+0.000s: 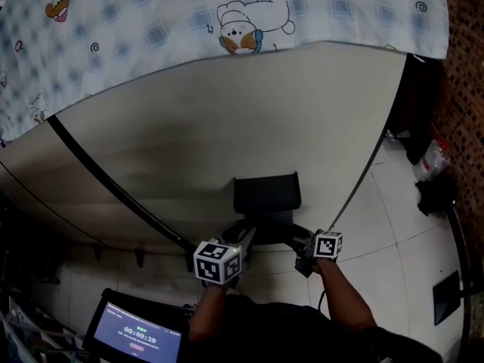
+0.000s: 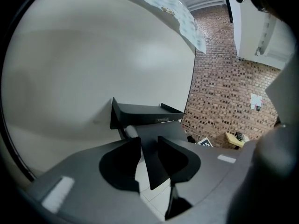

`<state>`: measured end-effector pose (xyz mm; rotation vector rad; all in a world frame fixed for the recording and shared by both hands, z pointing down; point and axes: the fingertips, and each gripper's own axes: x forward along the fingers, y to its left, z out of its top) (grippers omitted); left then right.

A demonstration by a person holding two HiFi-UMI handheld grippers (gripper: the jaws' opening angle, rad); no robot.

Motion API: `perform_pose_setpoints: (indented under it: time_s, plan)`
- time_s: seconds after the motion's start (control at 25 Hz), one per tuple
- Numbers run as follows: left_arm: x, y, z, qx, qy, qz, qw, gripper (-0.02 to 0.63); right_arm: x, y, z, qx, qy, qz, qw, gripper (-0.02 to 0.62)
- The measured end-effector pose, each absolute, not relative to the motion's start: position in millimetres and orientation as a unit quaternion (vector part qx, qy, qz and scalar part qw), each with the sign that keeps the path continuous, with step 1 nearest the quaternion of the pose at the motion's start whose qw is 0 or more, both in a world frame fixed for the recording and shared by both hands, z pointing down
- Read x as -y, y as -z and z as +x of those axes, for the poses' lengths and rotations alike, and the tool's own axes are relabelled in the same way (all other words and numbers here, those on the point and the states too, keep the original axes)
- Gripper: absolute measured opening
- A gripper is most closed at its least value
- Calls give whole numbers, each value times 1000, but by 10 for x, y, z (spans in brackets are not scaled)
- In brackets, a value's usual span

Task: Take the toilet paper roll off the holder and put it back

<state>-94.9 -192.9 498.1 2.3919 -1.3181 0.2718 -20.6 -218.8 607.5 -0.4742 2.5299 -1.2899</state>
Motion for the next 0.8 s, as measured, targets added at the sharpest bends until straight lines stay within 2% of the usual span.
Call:
perform_pose_setpoints:
  time_s: [0.16, 0.2, 0.28, 0.36, 0.52, 0.8]
  plan:
    - [1969, -5009, -967, 485, -106, 847, 189, 131, 2124, -6184, 62, -895, 384, -219, 58, 471]
    - [1972, -5019, -968, 487, -107, 846, 189, 129, 2114, -6173, 140, -899, 367, -235, 45, 429]
    - [1979, -5028, -968, 491, -105, 844, 187, 127, 2100, -6117, 288, -902, 340, -266, 25, 297]
    - [1988, -5031, -967, 494, -105, 843, 186, 127, 2098, -6015, 422, -901, 317, -295, 15, 230]
    - [2001, -5038, -970, 500, -102, 840, 185, 120, 2121, -5660, 602, -898, 275, -343, 33, 10]
    - [2023, -5055, -980, 513, -98, 834, 177, 112, 2098, -4842, 491, -905, 233, -349, 70, 0]
